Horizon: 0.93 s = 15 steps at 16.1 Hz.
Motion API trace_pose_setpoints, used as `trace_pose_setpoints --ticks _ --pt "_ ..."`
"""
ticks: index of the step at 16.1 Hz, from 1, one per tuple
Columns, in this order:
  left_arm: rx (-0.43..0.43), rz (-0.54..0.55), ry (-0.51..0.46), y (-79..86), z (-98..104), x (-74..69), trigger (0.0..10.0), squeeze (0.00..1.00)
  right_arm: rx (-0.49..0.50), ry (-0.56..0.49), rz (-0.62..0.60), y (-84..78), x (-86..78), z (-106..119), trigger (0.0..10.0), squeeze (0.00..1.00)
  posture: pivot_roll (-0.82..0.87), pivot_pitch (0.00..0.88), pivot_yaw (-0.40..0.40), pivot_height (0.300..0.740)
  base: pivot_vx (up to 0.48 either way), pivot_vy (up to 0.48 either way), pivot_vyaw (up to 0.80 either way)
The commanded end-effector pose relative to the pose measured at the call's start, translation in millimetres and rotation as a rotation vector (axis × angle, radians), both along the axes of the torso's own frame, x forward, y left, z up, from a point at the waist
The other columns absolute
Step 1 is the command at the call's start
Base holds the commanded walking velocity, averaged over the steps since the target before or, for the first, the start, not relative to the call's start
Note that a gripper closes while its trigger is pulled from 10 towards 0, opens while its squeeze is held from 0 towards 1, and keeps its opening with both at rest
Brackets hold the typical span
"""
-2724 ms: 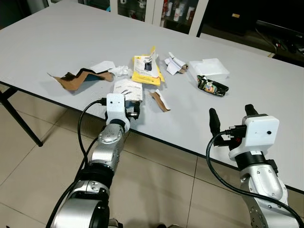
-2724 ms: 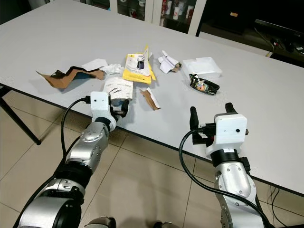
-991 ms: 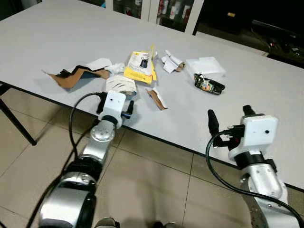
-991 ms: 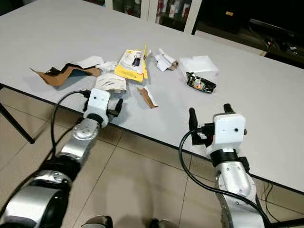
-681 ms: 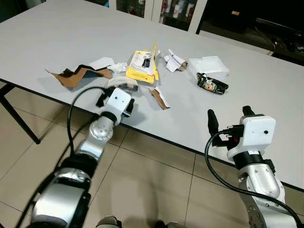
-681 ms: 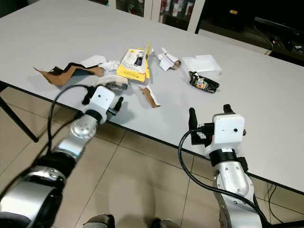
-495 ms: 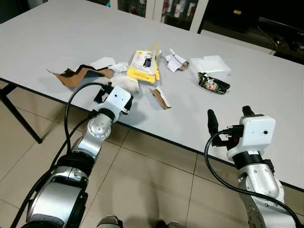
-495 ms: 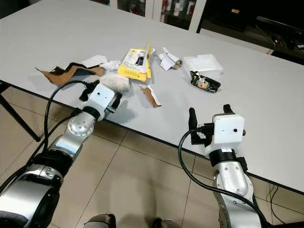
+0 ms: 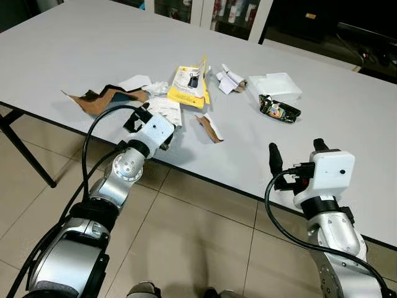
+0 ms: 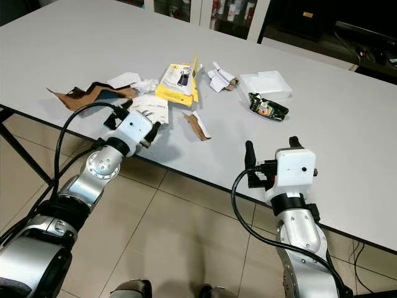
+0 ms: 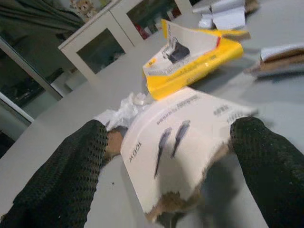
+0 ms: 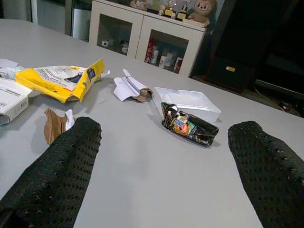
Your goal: Picking trash to rubbish bin
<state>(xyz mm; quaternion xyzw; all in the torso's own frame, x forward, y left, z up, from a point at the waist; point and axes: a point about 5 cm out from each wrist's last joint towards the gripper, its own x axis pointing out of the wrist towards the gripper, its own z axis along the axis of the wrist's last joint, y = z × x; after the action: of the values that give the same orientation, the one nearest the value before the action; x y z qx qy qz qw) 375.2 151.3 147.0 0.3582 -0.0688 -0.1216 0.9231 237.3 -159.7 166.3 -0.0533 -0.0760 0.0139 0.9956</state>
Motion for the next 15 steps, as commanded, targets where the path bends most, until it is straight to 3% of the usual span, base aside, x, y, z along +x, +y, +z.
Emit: trace_pose_setpoints --ticks 1,8,15 --pt "0.036 -0.045 0.003 -7.9 3 1.6 10.0 0.0 -0.007 -0.009 -0.007 -1.6 0.1 1 10.0 0.0 0.14 0.111 -0.091 0.74 0.0 0.0 0.0" --pt "0.142 -0.109 0.044 -7.7 -16 -7.7 10.0 0.0 0.004 -0.014 -0.01 0.4 1.1 -1 10.0 0.0 0.15 0.115 -0.085 0.74 0.0 0.0 0.0" --pt "0.222 -0.009 0.045 12.4 -19 -2.1 10.0 0.0 0.007 -0.016 -0.016 -0.4 0.6 -1 10.0 0.0 0.15 0.123 -0.079 0.74 0.0 0.0 0.0"
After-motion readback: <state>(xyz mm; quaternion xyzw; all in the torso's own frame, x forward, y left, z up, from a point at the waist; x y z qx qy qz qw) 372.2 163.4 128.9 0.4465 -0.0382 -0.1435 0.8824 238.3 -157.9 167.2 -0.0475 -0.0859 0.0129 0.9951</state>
